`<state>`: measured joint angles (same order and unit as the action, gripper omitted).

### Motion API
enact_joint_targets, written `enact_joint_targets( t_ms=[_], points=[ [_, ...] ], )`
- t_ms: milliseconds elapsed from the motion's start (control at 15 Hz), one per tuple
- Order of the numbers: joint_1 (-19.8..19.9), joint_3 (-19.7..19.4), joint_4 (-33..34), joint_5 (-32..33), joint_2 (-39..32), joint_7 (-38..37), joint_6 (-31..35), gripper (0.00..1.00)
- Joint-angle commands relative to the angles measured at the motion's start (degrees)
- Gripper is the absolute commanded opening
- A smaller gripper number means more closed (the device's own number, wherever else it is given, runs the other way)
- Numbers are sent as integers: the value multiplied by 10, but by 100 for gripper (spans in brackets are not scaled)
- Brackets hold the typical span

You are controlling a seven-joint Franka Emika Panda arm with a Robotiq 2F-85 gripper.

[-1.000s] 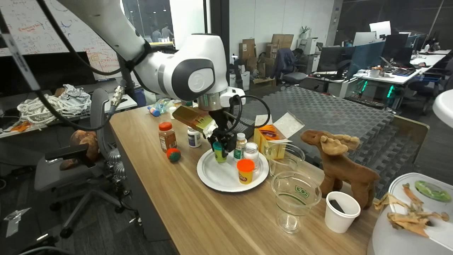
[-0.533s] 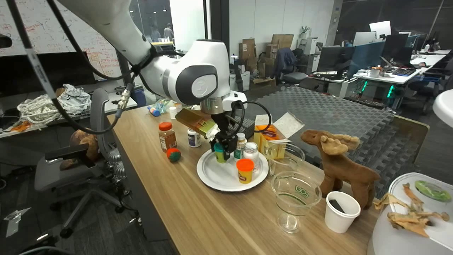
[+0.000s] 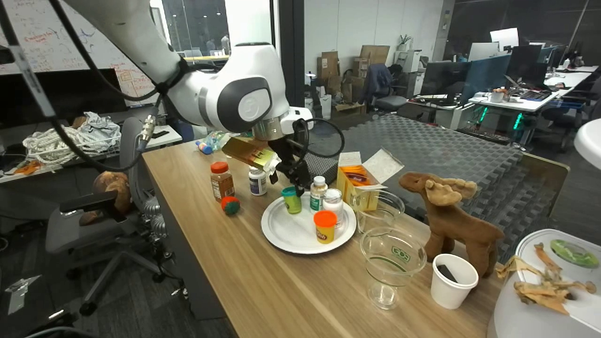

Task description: Organize all the containers on the white plate

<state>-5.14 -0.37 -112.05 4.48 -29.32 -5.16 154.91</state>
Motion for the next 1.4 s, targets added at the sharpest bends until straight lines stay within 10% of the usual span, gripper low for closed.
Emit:
enact_joint_targets(
  t_ms=[0,533,1000,1333],
  points=[
    [-72,-60,-70,77,57,-74,94,100],
    [-244,-235,-97,249,85,-272,123,100],
    [-159,-80,-92,105,128,-224,-48,100],
    [-141,-50,-54,113,141,-262,-97,100]
  ],
)
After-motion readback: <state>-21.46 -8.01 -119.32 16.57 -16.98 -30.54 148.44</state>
